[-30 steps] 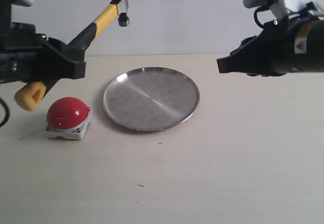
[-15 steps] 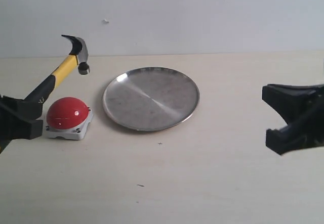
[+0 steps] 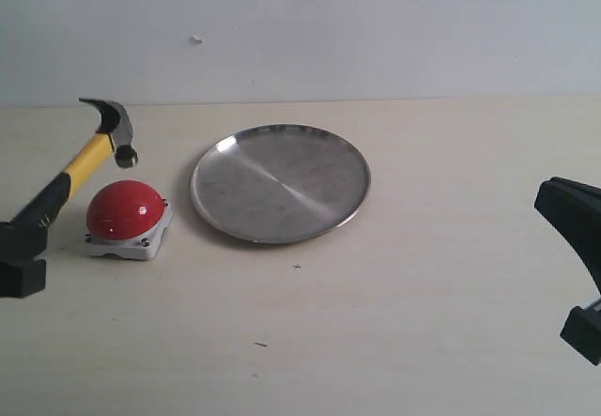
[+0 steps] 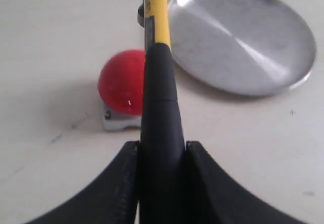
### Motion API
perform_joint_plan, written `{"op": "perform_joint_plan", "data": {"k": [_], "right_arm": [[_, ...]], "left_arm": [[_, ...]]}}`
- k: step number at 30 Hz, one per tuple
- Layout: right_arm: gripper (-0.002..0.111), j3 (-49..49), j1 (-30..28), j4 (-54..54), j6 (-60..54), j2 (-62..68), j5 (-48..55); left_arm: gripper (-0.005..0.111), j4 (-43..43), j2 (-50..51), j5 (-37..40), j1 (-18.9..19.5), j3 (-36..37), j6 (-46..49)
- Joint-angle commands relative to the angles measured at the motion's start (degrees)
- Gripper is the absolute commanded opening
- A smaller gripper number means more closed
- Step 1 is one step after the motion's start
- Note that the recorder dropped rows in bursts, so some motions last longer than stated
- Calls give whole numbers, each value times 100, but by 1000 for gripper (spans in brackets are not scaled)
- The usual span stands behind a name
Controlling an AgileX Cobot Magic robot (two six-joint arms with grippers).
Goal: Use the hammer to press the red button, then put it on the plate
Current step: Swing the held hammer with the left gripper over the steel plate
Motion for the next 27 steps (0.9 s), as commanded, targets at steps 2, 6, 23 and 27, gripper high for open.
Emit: {"op": "perform_joint_plan", "data": {"k": [2, 6, 23, 27], "right_arm": [[0, 17, 5, -21, 13, -47, -20], [0, 17, 5, -21, 57, -47, -13], [0, 17, 5, -31, 150, -47, 22], [0, 17, 5, -31, 161, -47, 108]], "left_arm": [[0, 99, -1051, 320, 13, -532, 42], [0, 91, -1431, 330, 13, -418, 88], [0, 192, -580, -713, 13, 339, -469], [0, 192, -1002, -751, 13, -66, -469]]}}
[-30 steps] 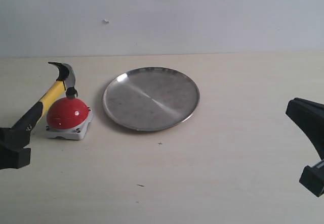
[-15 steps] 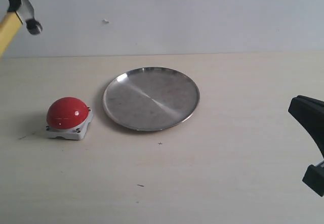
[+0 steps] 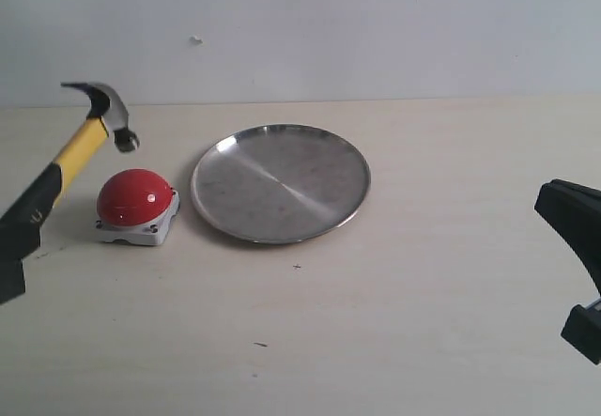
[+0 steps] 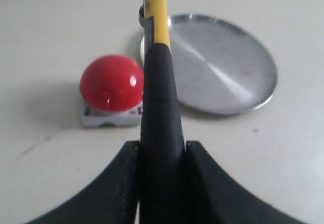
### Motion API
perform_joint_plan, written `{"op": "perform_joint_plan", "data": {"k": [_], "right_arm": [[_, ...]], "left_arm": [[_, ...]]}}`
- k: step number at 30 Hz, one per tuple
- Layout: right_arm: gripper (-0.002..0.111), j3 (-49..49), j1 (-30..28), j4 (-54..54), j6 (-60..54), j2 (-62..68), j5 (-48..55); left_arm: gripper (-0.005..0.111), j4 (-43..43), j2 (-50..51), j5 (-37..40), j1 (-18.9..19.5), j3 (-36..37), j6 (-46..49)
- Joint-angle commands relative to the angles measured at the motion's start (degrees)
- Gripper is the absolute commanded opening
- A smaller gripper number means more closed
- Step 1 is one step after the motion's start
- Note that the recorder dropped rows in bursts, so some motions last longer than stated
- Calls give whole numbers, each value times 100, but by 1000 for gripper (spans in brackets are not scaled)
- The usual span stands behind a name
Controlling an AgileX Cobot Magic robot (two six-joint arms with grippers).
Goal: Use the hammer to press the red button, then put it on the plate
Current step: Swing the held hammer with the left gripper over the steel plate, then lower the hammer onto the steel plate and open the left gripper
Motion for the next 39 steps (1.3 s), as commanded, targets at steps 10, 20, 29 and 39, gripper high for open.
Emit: {"op": "perform_joint_plan", "data": {"k": [10, 20, 29, 39], "right_arm": [[0, 17, 5, -21, 127, -37, 41], [0, 316, 5, -21, 147, -37, -236], [0, 316, 5, -7, 214, -37, -246], [0, 316, 5, -18, 347, -37, -269]], "left_arm": [[0, -475, 1184, -1798, 0, -1106, 289], [0, -3196, 3719, -3936, -16, -1908, 2111], [0, -3675, 5763, -5158, -137, -3037, 2103], [0, -4174, 7119, -4911, -356, -4322, 2094]]}}
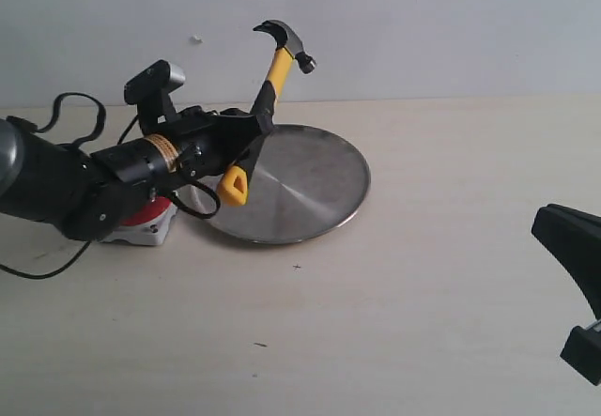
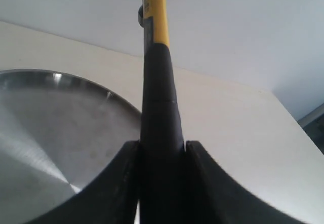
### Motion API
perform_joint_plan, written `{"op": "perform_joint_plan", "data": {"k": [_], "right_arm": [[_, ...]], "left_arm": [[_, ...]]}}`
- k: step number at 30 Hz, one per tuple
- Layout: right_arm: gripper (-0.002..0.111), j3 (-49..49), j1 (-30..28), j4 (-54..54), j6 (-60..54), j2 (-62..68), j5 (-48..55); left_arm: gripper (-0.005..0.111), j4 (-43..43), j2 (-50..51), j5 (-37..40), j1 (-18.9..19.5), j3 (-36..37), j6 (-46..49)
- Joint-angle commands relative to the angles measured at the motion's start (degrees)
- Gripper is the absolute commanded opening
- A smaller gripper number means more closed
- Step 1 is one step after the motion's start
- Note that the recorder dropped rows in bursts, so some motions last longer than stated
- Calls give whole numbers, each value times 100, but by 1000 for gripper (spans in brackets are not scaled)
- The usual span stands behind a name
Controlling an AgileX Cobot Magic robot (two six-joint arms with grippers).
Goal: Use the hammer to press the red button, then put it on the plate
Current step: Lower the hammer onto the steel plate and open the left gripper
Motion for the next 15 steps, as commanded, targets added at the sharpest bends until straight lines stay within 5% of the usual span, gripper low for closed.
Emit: {"op": "perform_joint_plan", "data": {"k": [1, 4, 15], "right_arm": [[0, 28, 5, -18, 112, -37, -114], [0, 28, 5, -18, 148, -37, -114], [0, 28, 5, -18, 175, -37, -114]], "left_arm": [[0, -407, 322, -193, -80, -520, 54], [0, -774, 552, 415, -80, -795, 54], [0, -746, 1084, 782, -263, -1395, 54]]}}
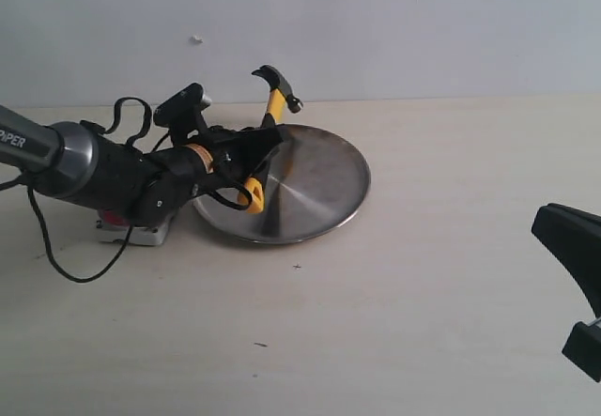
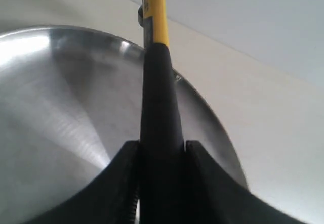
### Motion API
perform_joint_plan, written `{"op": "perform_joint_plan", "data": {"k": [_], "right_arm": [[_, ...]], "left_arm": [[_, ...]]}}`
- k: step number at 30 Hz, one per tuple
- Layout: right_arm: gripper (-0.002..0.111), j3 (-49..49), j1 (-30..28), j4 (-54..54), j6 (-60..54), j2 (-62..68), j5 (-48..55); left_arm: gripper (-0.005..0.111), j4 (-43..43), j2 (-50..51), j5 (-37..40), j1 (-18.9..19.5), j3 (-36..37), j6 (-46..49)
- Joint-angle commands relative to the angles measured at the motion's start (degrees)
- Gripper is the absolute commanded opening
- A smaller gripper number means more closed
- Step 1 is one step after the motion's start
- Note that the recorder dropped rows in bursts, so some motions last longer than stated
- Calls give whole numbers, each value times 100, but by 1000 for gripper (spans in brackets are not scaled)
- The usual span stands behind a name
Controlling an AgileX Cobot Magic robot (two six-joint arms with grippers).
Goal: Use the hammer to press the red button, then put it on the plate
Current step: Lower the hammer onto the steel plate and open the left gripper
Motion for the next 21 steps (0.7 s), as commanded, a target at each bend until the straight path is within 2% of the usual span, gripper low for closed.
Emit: {"op": "perform_joint_plan", "data": {"k": [1, 21], "right_arm": [[0, 28, 5, -18, 45, -37, -90], [0, 28, 5, -45, 112, -37, -90]], "left_arm": [[0, 2, 68, -460, -125, -184, 65], [0, 168, 257, -113, -161, -184, 65]]}}
